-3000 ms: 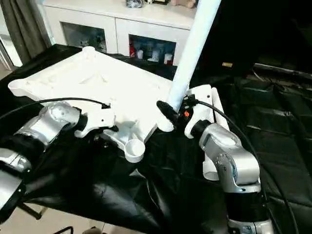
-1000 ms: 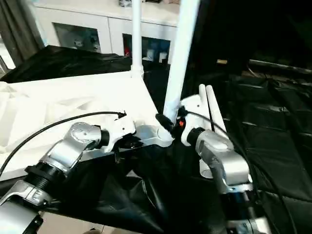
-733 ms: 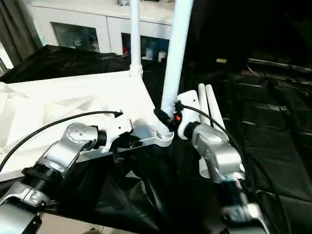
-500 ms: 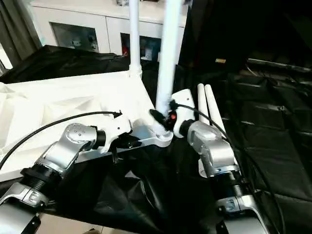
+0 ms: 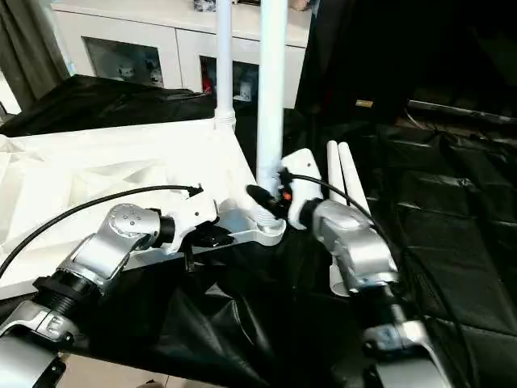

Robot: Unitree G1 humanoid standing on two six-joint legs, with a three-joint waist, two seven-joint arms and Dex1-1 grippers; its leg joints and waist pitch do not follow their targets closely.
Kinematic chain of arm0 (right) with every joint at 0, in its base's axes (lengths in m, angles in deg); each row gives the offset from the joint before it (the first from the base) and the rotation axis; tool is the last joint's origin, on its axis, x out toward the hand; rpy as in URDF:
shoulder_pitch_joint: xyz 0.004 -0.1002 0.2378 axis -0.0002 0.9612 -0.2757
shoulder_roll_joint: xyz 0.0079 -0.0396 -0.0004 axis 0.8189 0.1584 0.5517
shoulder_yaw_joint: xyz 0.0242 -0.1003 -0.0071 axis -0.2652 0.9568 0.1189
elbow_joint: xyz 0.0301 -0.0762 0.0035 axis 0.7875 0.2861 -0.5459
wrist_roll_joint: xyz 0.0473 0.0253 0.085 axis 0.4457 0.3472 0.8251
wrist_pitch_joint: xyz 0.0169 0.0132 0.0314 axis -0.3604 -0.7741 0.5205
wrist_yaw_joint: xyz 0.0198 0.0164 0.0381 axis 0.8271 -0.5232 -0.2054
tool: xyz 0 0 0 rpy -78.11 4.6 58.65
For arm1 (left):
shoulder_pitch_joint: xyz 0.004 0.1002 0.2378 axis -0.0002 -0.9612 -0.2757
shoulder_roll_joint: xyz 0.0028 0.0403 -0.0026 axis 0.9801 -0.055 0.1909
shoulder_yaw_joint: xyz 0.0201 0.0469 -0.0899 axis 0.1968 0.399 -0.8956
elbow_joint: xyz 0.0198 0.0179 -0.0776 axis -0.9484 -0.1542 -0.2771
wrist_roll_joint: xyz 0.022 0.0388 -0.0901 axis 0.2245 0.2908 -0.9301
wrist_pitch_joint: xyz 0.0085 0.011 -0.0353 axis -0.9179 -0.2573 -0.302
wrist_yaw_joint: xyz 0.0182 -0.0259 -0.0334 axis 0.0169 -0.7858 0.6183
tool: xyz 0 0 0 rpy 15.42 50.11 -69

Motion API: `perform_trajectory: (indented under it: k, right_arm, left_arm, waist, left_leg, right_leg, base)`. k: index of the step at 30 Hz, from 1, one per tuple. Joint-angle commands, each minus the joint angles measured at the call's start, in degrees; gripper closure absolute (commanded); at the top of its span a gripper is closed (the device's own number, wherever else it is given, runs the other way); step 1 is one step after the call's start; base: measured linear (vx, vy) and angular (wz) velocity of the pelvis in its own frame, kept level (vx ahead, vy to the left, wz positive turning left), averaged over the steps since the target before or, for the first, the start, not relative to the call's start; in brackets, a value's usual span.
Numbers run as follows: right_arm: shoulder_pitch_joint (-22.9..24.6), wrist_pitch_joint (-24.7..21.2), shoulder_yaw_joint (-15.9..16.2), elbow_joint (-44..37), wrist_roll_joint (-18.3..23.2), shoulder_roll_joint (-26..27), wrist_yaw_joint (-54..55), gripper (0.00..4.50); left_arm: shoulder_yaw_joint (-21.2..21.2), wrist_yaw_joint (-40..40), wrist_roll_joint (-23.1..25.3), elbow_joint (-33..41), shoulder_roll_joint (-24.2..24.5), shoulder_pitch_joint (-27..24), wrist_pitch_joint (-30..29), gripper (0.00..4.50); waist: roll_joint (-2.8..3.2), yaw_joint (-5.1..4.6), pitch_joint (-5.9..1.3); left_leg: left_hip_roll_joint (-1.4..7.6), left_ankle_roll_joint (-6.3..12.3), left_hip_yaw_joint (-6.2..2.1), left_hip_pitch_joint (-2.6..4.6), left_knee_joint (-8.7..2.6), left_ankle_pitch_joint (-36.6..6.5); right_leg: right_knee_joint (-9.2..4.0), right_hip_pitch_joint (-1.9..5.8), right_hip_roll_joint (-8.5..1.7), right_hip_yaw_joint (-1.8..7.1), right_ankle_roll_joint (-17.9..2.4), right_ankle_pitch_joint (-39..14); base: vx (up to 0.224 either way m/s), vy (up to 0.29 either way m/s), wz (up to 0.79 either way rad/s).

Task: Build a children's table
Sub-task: Insert table leg to table base

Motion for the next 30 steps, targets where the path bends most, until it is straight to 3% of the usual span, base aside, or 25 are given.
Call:
perform_trajectory:
  k: [1, 2, 14, 17, 22, 26, 29, 30]
  right_arm:
    - [1.28, -1.71, -0.41, -1.46, -0.03, -0.92, -0.68, 2.62]
    - [1.43, -1.83, -0.4, -1.73, 0.03, -0.99, -0.68, 2.62]
    - [0.7, -2.61, -2.13, -0.15, 1.73, 1.08, -0.16, 2.62]
    - [-0.63, -1.25, -4.4, 3.41, 3.28, 2.86, 0.77, 2.62]
    - [-1.12, -1.44, -7.76, 5.76, 6.11, 4.49, 0.83, 2.62]
    - [0.85, -2.28, -10.23, 5.54, 8.29, 4.73, 0.31, 2.62]
    - [3.64, -1.16, -12.19, 6.64, 9.38, 5.36, 0.15, 2.62]
    - [4.43, -0.67, -12.36, 6.86, 9.44, 5.58, 0.04, 2.62]
  left_arm:
    - [1.48, -0.36, 1.99, -2.27, 1.16, 0.01, -0.88, 4.5]
    - [1.5, -0.41, 1.95, -2.36, 1.19, 0.06, -0.8, 4.5]
    - [1.74, -1.45, 1.7, -3.18, 1.47, 0.84, -0.07, 4.5]
    - [1.74, -1.68, 1.66, -3.27, 1.6, 0.92, 0.1, 4.5]
    - [1.62, -2.01, 1.58, -2.94, 1.8, 0.87, 0.05, 4.5]
    - [1.54, -2.02, 1.65, -2.92, 2.06, 0.82, 0.17, 4.5]
    - [1.53, -2.02, 1.73, -3.28, 2.25, 1.17, 0.41, 4.5]
    - [1.58, -2.03, 1.78, -3.41, 2.23, 1.34, 0.49, 4.5]
  waist:
    - [0.22, 0.19, -3.55]
    - [0.45, 0.16, -3.56]
    - [0.65, 0.2, -3.6]
    - [0.89, 0.09, -3.61]
    - [0.8, 0.03, -3.5]
    - [0.92, 0.2, -3.62]
    - [1.45, 0.44, -3.7]
    - [1.25, 0.38, -3.67]
  left_leg:
    - [-0.42, -0.1, 0.81, -0.06, -4.08, -15.73]
    - [-0.38, -0.16, 0.76, -0.01, -4.09, -16.17]
    - [-0.28, -0.52, 0.63, 0.03, -4.2, -16.77]
    - [-0.25, -0.7, 0.56, 0.15, -4.25, -17.69]
    - [-0.26, -0.77, 0.51, 0.1, -4.32, -18.41]
    - [-0.21, -0.67, 0.54, 0.12, -4.33, -17.86]
    - [-0.22, -0.74, 0.54, 0.21, -4.34, -17.98]
    - [-0.24, -0.66, 0.61, 0.08, -4.38, -17.86]
  right_leg:
    - [-5.18, 3.05, -3.42, 2.12, -6.51, -22.87]
    - [-5.28, 3.01, -3.47, 2.15, -6.49, -23.16]
    - [-5.03, 2.98, -3.44, 2.12, -7.65, -21.22]
    - [-5.05, 2.86, -3.57, 2.11, -8.05, -21.73]
    - [-5.3, 2.88, -3.6, 2.04, -7.62, -23.41]
    - [-5.21, 2.96, -3.63, 2.08, -7.96, -22.11]
    - [-5.07, 3.0, -3.65, 2.08, -8.58, -20.68]
    - [-5.14, 3.02, -3.59, 2.09, -8.62, -20.37]
  base:
    - [0.0, 0.0, 0.0]
    - [0.0, 0.0, 0.0]
    - [0.0, 0.0, 0.0]
    - [0.0, 0.0, 0.0]
    - [0.0, 0.0, 0.0]
    - [0.0, 0.0, 0.0]
    - [0.0, 0.0, 0.0]
    - [0.0, 0.0, 0.0]
